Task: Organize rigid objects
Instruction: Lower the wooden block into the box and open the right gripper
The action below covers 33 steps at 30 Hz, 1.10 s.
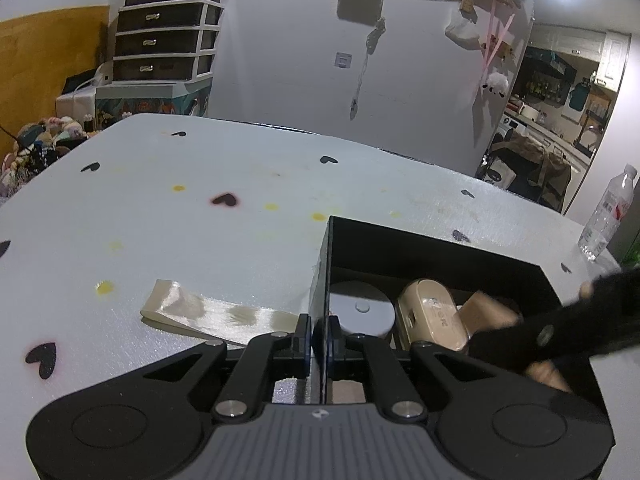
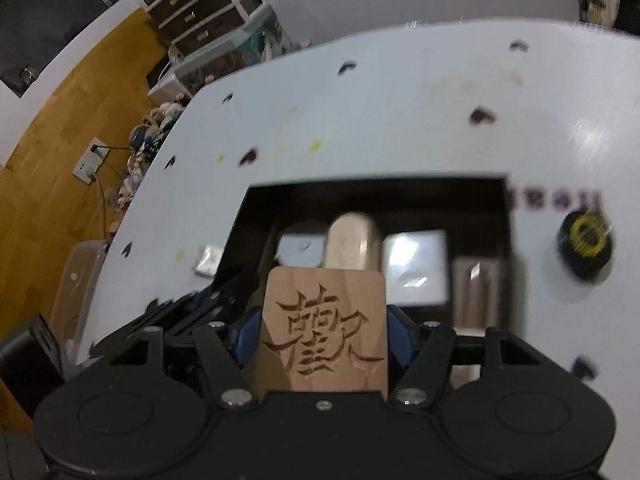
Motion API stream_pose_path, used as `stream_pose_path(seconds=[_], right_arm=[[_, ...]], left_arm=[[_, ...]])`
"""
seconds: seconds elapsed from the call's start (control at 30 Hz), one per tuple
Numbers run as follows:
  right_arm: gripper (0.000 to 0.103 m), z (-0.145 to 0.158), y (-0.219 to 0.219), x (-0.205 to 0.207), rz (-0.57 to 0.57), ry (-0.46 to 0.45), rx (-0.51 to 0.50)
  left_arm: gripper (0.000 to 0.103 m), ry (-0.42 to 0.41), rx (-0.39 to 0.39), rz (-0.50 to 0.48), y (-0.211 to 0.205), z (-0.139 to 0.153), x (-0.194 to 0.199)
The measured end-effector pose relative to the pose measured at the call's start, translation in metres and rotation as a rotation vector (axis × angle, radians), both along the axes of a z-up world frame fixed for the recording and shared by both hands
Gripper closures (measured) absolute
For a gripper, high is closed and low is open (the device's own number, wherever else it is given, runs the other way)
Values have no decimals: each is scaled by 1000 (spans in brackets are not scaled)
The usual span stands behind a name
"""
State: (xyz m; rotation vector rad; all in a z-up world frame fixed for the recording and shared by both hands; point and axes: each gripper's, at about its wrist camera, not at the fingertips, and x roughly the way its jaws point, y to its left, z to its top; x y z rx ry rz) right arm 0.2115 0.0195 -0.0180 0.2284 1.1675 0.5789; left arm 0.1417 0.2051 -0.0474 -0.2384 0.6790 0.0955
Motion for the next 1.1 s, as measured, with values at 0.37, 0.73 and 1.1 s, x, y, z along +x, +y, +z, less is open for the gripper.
stream_pose_path(seconds=[0.37, 0.73, 1.1], right_arm=[[37, -19, 5, -3, -115, 121, 71], [30, -17, 1, -2, -103, 130, 69], [43, -11, -8, -13, -38, 99, 107]], left_arm=[[94, -11, -35, 2, 4, -1, -2], [93, -12, -46, 1, 4, -2, -3], [93, -12, -47, 1, 4, -2, -3]])
